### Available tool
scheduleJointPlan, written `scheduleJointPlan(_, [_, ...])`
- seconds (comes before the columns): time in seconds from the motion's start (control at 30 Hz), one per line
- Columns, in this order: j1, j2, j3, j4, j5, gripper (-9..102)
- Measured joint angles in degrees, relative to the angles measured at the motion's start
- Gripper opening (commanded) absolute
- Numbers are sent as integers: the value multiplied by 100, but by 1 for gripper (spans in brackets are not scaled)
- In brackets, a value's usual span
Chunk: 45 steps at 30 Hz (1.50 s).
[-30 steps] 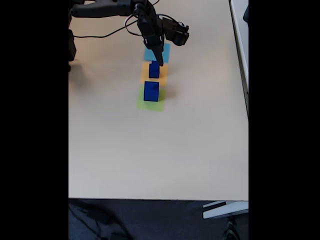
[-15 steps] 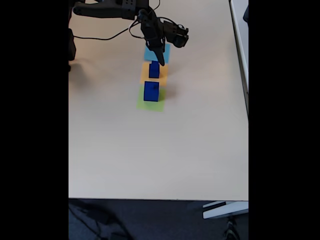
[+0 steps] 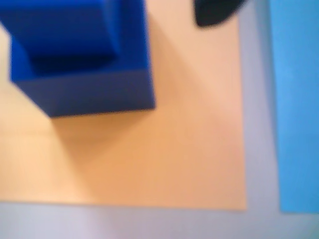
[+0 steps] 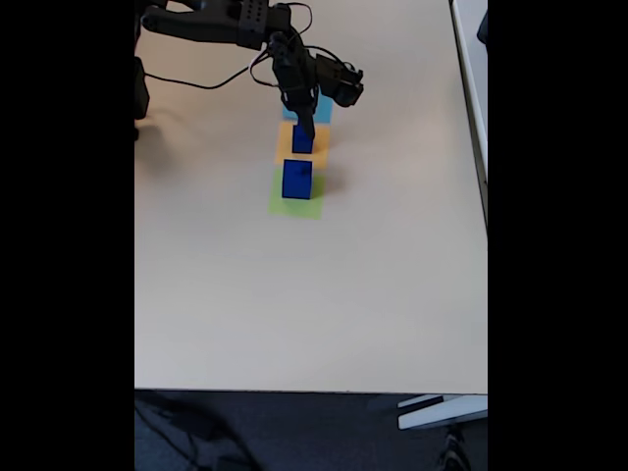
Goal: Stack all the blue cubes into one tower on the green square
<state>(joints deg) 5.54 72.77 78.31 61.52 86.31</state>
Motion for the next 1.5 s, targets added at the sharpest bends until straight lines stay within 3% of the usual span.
scheduleJointPlan(1.23, [167, 0, 185, 123, -343, 20])
scheduleJointPlan(1.5, [229, 0, 185, 123, -387, 10])
